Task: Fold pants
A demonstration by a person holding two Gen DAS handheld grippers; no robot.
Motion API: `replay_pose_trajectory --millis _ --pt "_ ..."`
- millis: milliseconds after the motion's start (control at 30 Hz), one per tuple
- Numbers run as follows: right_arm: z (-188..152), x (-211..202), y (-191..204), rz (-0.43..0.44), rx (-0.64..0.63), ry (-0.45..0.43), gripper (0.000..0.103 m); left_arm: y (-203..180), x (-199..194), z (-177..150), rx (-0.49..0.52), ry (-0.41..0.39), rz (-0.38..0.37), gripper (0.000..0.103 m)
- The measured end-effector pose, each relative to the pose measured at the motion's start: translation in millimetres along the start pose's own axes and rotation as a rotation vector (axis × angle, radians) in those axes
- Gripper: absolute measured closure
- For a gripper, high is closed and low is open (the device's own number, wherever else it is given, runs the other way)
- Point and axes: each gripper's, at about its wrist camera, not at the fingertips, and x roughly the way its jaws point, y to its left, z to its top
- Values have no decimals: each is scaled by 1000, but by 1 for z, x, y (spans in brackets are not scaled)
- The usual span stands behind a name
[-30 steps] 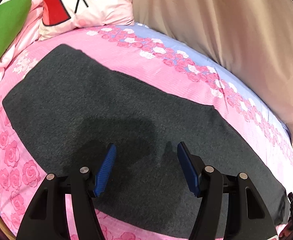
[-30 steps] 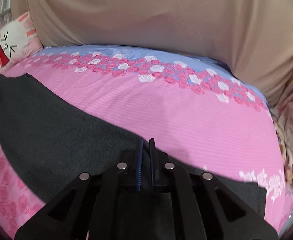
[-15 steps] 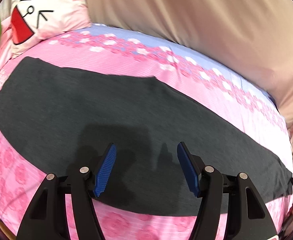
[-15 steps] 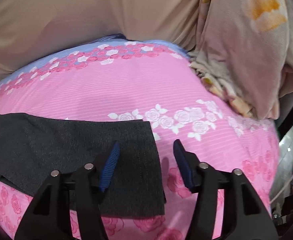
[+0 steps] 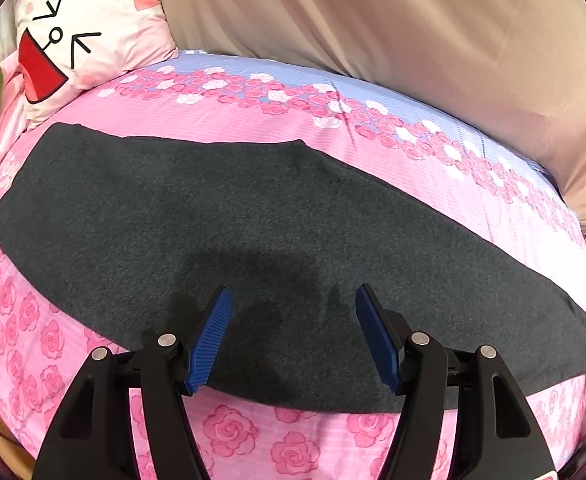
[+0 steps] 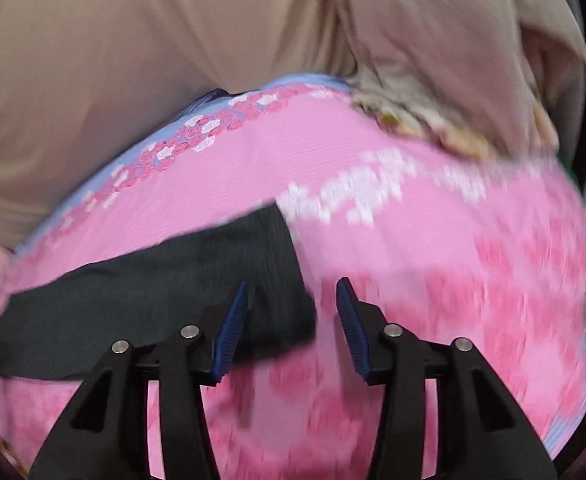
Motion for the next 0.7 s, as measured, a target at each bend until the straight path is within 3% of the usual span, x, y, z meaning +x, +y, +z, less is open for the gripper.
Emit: replay_pose_trajectory --millis 100,200,233,267,333,500,567,600,633,700 --pt "-19 -10 -4 8 48 0 58 -8 -1 -6 15 -29 12 36" --pt "-17 -16 12 -71 -11 -45 57 -23 0 -17 44 -59 8 29" --pt "-11 -17 23 -60 -47 -58 61 -29 3 -22 53 -57 0 29" --pt "-5 -17 31 -33 -66 -59 69 -32 4 -24 57 -54 -7 29" --pt "8 -8 66 65 -131 -32 77 -39 10 -32 71 -44 -13 29" --pt "6 49 184 218 -392 85 79 -41 21 -42 79 -30 7 28" --pt "4 82 203 157 -451 127 83 -43 22 -44 89 -38 23 26" --pt "7 102 207 55 -482 118 84 -44 23 -45 96 -38 33 26" --pt "10 111 205 -1 -494 99 91 -46 23 -46 103 -43 41 25" --pt "27 111 189 -9 -393 65 93 -46 23 -47 106 -48 37 23"
